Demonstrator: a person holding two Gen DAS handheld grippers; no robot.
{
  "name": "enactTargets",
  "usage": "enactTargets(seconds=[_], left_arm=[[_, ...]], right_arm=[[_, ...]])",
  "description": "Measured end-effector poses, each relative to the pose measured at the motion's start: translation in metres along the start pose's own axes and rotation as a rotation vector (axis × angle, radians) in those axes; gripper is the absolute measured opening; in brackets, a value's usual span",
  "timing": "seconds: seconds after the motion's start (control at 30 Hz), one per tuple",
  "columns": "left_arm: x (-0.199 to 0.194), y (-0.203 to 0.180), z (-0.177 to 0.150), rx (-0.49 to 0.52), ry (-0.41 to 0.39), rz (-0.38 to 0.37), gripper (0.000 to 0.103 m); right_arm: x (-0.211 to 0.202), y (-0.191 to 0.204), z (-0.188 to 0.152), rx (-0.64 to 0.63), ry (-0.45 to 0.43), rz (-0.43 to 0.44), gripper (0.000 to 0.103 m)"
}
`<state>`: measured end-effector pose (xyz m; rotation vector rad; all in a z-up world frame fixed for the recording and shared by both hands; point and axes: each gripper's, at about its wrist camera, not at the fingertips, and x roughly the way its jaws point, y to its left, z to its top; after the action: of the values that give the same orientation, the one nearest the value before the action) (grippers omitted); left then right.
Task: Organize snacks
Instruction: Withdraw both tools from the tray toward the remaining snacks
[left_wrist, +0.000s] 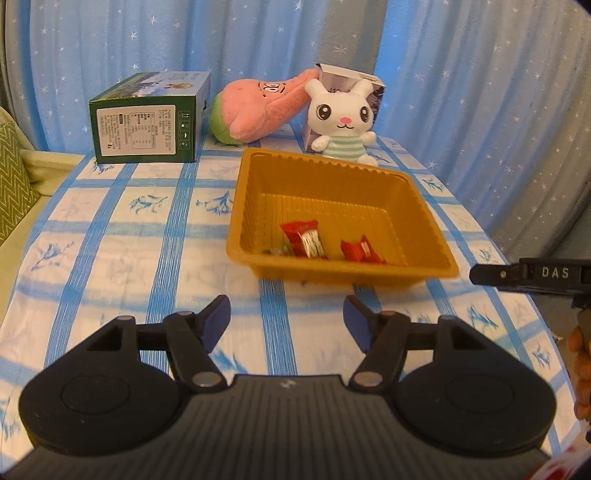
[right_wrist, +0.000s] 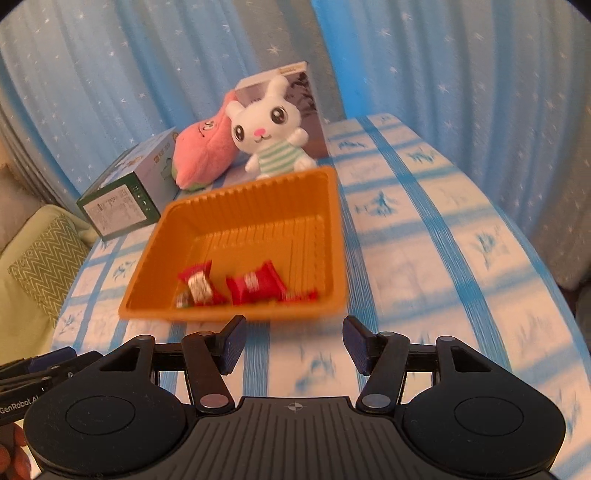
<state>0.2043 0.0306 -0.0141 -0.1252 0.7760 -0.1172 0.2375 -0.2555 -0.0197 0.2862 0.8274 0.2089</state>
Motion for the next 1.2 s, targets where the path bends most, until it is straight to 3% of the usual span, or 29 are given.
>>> enactTargets(seconds=[0.13, 0.6, 0.9, 1.2], left_arm=[[-0.025, -0.008, -0.020, 0.020, -0.003, -0.004, 0.068], [-0.081, -0.032, -0.081, 0.042, 0.022, -0.018, 0.070], [-0.090, -0.045, -0.107, 0.071, 0.061, -0.026, 0.070], [-0.081, -0.050, -0.113, 0.103, 0.086, -0.040, 0.072]], right_arm=[[-0.029, -0.001, -0.028, 0.035, -0.004, 0.003, 0.058], [-0.102, 0.012, -0.107, -0.025, -0.047, -0.054, 0.058], [-0.119, 0.003, -0.132, -0.011, -0.036, -0.071, 0.058], [-0.119, -0.002, -0.134, -0.003, -0.033, -0.081, 0.058]])
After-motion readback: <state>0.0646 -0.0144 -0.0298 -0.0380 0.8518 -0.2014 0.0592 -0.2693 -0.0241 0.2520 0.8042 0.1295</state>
